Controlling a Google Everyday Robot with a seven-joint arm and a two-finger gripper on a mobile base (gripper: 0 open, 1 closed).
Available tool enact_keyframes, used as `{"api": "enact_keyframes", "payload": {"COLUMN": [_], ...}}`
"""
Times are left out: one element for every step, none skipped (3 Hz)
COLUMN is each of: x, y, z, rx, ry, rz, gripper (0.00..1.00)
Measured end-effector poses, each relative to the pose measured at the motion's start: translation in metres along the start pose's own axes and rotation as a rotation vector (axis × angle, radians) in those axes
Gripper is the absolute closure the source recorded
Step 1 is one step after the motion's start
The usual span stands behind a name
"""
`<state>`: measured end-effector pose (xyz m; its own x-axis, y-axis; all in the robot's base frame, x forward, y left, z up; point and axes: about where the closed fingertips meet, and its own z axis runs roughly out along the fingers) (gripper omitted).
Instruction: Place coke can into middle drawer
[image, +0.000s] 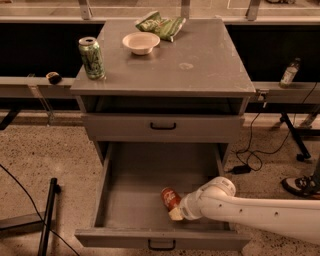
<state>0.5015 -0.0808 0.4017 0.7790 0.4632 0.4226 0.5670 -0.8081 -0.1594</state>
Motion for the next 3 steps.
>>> {"api": "enact_keyframes", "payload": {"x": [-0.006,0.010,0.010], "y": [0.013,0.027,0.026], "z": [0.021,0.012,0.012], "rx": [0.039,0.048,0.047], "ry": [-0.078,-0.088,-0.085], "rz": [0.039,0.059,0.057], "gripper": [0.13,0.00,0.00]}}
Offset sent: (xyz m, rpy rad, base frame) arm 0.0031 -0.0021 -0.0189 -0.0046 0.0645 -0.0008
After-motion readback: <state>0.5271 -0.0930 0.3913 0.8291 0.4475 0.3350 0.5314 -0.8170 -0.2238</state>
